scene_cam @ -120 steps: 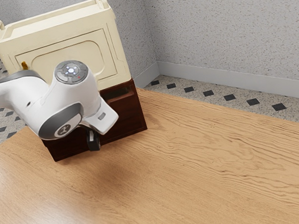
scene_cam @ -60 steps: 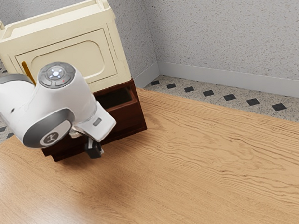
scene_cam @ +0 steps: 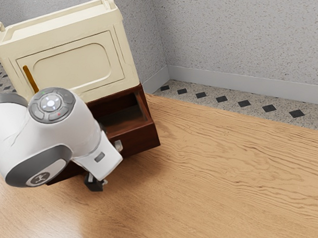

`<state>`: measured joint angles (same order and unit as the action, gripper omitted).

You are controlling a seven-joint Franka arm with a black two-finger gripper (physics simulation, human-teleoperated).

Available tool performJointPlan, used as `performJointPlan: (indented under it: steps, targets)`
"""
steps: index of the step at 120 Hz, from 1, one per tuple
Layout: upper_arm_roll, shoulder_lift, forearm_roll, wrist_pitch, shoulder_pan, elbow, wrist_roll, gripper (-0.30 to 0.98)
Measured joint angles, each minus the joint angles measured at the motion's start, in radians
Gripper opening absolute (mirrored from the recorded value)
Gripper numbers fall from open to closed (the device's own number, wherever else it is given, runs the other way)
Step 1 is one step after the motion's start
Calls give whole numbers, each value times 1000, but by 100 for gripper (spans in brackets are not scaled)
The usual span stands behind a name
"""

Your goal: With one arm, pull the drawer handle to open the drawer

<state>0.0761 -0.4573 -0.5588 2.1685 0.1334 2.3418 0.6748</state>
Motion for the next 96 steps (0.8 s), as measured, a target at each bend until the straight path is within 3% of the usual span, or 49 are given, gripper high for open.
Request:
performJointPlan:
  steps: [17, 23, 35, 47, 60, 96]
  targets:
    - [-28, -27, 17, -4, 6, -61, 0, 68]
    - [-9, -15, 34, -7, 68, -136, 0, 68]
    - [54, 132, 208, -118, 116, -434, -2, 68]
    - [63, 280, 303, -289, 75, -666, -16, 68]
    - [7, 325, 343, -413, -34, -711, -29, 68]
    - [-1, 332, 365, -566, -60, -717, -53, 69]
